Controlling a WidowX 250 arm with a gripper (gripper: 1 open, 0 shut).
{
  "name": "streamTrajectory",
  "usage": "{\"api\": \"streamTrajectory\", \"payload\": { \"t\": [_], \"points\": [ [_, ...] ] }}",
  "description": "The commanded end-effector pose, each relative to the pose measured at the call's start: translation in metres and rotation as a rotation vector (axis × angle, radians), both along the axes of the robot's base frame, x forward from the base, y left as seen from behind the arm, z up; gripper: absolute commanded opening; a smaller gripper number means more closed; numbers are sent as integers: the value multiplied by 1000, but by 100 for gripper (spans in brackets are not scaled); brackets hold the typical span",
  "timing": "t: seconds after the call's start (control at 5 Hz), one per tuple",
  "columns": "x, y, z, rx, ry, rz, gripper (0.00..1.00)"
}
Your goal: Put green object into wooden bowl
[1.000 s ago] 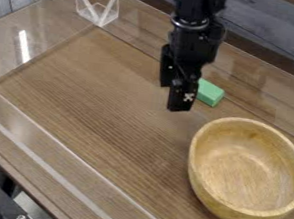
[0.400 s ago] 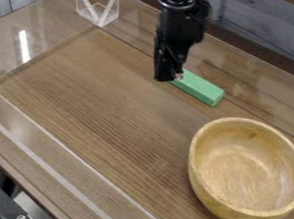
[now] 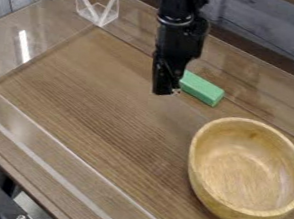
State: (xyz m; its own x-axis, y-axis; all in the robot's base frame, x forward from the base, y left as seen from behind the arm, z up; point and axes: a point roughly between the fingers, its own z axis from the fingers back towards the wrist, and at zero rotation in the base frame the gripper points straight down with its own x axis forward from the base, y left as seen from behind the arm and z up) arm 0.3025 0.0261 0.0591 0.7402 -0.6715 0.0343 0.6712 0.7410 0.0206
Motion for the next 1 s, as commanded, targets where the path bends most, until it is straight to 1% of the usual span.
{"api": "streamTrajectory", "payload": {
  "t": [0.0,0.2,0.4,0.6,0.8],
  "points": [
    [6,-3,7,3,-53,-17,0],
    [6,-5,0,-2,-53,-23,0],
    [8,-2,0,-10,-52,-30,0],
    [25,-21,-1,-7,-36,-48,0],
    [44,-26,-6,-7,-18,-84,0]
  ]
}}
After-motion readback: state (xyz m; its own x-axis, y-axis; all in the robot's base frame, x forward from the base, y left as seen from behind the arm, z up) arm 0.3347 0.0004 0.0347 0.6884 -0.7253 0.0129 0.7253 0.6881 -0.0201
